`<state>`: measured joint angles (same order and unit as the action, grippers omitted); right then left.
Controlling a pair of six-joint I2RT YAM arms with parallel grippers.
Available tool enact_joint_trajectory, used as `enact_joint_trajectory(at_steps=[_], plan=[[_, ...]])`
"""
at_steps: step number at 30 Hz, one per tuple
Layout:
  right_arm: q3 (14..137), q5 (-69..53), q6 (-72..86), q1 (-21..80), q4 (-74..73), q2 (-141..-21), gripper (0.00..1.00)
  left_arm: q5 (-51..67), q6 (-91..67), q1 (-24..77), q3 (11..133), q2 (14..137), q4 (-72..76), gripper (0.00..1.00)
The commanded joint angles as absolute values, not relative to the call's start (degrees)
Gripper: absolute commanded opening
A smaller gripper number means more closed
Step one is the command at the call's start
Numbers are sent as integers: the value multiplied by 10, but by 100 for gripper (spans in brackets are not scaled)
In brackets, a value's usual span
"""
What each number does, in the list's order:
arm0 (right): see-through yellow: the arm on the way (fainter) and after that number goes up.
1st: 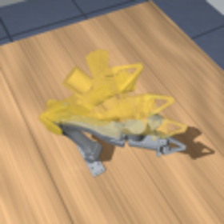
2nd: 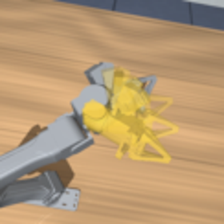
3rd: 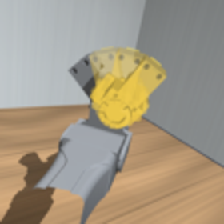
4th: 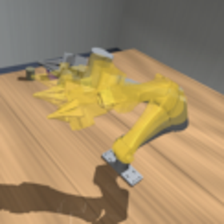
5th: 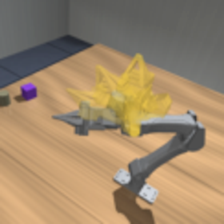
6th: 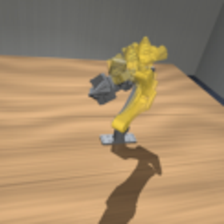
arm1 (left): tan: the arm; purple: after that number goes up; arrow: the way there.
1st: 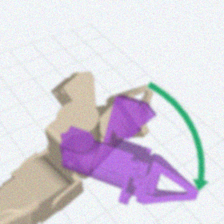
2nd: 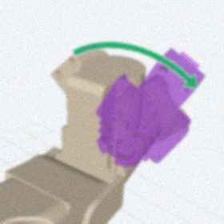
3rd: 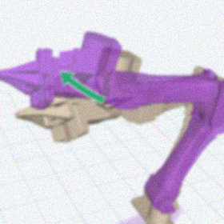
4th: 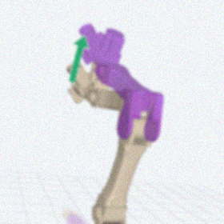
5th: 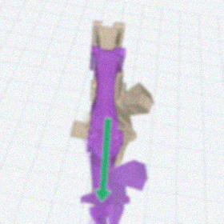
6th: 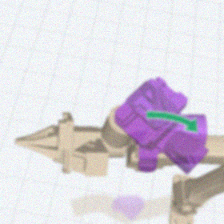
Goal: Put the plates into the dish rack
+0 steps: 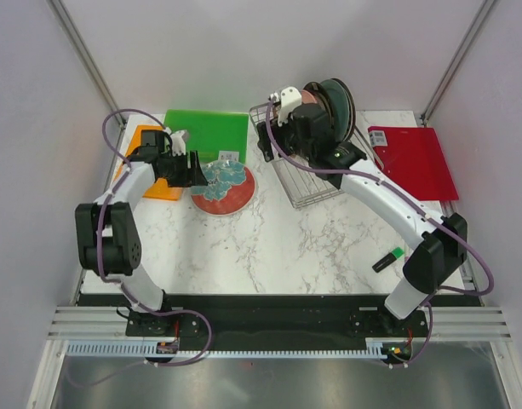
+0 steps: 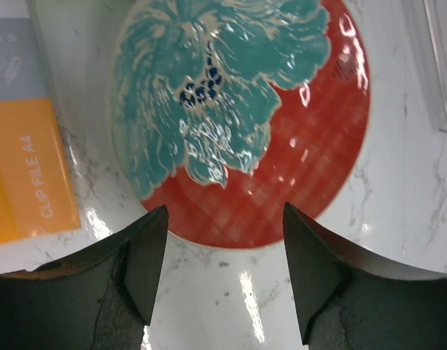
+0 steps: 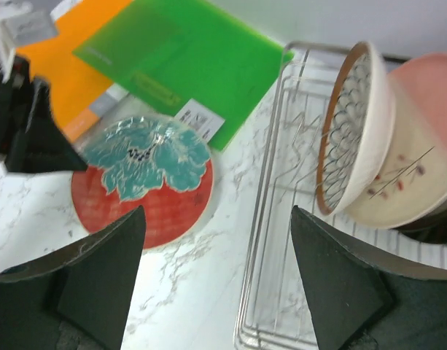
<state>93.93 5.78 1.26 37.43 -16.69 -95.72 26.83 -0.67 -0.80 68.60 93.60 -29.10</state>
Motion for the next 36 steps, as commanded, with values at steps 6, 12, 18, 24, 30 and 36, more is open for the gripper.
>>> enact_joint_trajectory(at_steps=[6,12,18,24,30,36], plan=[[817,-4,76,369,-170,-915,87,199,-18,-11,859,1097,-272,72],[802,-4,81,361,-170,-923,88,200,13,-11,909,1166,-279,72],[814,-82,71,343,-176,-946,92,228,47,-25,921,1208,-281,63],[793,-148,109,338,-175,-959,98,291,89,-39,889,1202,-304,47],[759,-231,132,339,-148,-977,98,347,147,-40,818,1161,-346,32],[739,-250,129,339,-131,-989,98,389,215,-45,717,1100,-359,18]])
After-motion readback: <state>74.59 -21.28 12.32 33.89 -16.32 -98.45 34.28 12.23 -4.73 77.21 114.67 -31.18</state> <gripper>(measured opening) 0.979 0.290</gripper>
